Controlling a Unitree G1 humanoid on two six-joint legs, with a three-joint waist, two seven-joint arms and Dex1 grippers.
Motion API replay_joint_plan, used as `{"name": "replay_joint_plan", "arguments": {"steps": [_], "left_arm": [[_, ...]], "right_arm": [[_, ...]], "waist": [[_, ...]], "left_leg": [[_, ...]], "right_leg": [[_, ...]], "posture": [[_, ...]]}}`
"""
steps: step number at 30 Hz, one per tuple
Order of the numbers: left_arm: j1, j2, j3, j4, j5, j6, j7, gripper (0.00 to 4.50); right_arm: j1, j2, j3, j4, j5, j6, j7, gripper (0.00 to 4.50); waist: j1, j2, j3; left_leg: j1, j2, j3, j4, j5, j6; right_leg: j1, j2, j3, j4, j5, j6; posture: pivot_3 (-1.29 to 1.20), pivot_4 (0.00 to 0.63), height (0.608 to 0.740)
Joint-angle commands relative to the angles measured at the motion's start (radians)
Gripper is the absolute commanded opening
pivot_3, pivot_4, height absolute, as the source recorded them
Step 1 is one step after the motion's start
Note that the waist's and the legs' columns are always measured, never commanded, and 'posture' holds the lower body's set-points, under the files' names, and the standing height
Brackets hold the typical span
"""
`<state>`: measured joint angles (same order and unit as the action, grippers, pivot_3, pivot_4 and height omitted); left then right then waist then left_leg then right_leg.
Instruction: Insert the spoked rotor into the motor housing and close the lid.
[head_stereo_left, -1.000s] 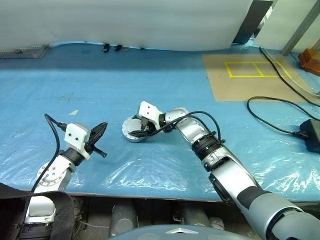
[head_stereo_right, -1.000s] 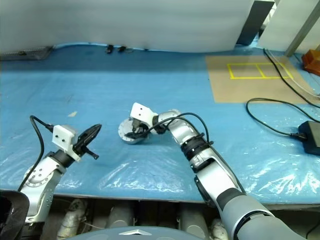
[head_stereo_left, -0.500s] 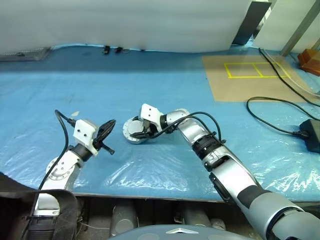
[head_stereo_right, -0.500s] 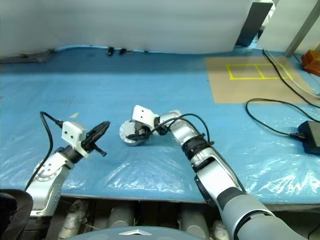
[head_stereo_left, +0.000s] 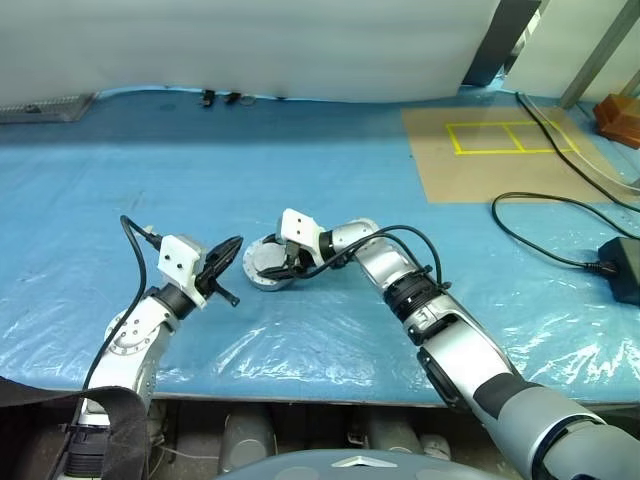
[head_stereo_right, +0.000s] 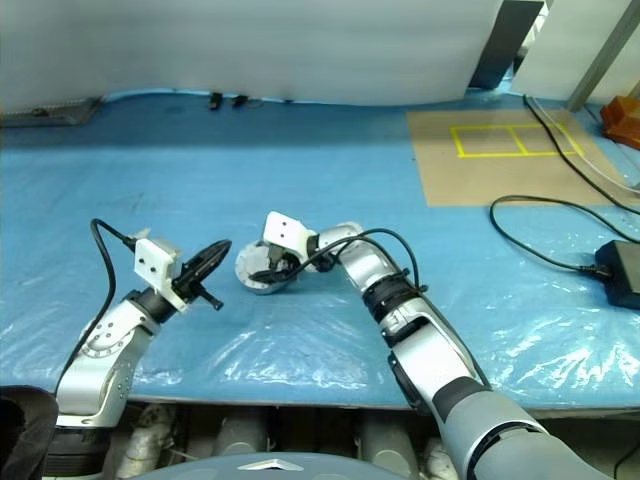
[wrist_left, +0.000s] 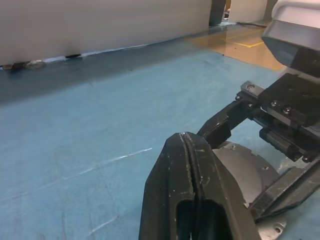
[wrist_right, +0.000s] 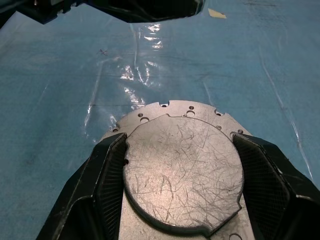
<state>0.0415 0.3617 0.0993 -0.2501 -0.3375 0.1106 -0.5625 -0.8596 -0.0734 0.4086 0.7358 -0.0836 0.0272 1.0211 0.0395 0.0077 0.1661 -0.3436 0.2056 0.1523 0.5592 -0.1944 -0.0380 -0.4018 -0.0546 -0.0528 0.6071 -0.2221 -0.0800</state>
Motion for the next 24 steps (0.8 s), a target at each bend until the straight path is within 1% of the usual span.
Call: {"name": "replay_joint_plan", "arguments": {"steps": [1,2,6,11,15,20,22,24], "left_arm": [[0.011,0.014,-0.002,-0.048,-0.022,-0.002,-0.026,0.0],[0.012,0.013,-0.001,-0.049,-0.029,0.002,-0.029,0.0],[0.009,0.018,-0.02,-0.052,-0.042,0.032,-0.051,0.0],[-0.021,0.025,-0.064,-0.013,0.027,0.038,-0.028,0.0],[-0.06,0.026,-0.089,0.018,0.061,0.089,-0.003,0.0],[-0.093,0.05,-0.143,0.055,0.124,0.15,0.001,0.0],[-0.098,0.054,-0.161,0.058,0.126,0.185,-0.006,0.0],[-0.098,0.079,-0.186,0.067,0.158,0.227,-0.008,0.0]], "right_arm": [[0.03,-0.032,0.069,0.115,-0.103,0.02,-0.03,2.99],[0.026,-0.031,0.068,0.123,-0.104,0.007,-0.039,2.99],[0.025,-0.016,0.042,0.108,-0.052,0.052,0.017,2.99],[0.019,-0.01,0.039,0.117,-0.063,0.045,-0.002,2.99],[0.022,-0.008,0.034,0.095,-0.055,0.055,0.005,2.99],[0.02,0.009,0.012,0.036,-0.018,0.116,0.028,2.99],[0.021,0.011,0.007,0.01,-0.01,0.137,0.032,2.99],[0.024,0.014,-0.004,-0.02,0.005,0.162,0.041,2.99]], "waist": [[0.0,0.0,0.0],[0.0,0.0,0.0],[0.001,0.0,0.0],[0.0,0.0,0.0],[0.0,0.0,0.0],[0.0,0.0,0.0],[0.0,0.0,0.0],[0.0,0.0,0.0]], "left_leg": [[0.0,0.0,0.0,0.0,0.0,0.0],[0.0,0.0,0.0,0.0,0.0,0.0],[0.001,0.0,0.0,0.0,0.0,0.0],[0.001,0.0,0.0,0.0,0.0,0.0],[0.0,0.0,0.0,-0.002,0.0,0.0],[0.0,0.0,0.0,-0.002,0.0,0.0],[0.0,0.0,0.0,-0.002,0.0,0.0],[0.0,0.0,0.0,-0.002,0.0,0.0]], "right_leg": [[0.0,0.0,0.0,0.0,-0.002,0.004],[0.0,0.0,0.0,0.0,-0.003,0.004],[0.0,0.0,0.0,0.001,-0.003,0.005],[0.0,0.0,0.0,0.0,-0.003,0.005],[-0.001,0.0,0.0,0.0,-0.003,0.005],[-0.002,0.0,0.0,0.0,-0.003,0.005],[-0.004,0.0,0.0,0.0,-0.002,0.004],[-0.004,0.0,0.0,0.0,0.0,0.0]], "posture": [[0.0,0.15,0.74],[0.0,0.15,0.74],[0.0,0.15,0.74],[0.0,0.15,0.74],[0.0,0.15,0.74],[0.0,0.15,0.74],[0.0,0.15,0.74],[0.0,0.15,0.74]]}}
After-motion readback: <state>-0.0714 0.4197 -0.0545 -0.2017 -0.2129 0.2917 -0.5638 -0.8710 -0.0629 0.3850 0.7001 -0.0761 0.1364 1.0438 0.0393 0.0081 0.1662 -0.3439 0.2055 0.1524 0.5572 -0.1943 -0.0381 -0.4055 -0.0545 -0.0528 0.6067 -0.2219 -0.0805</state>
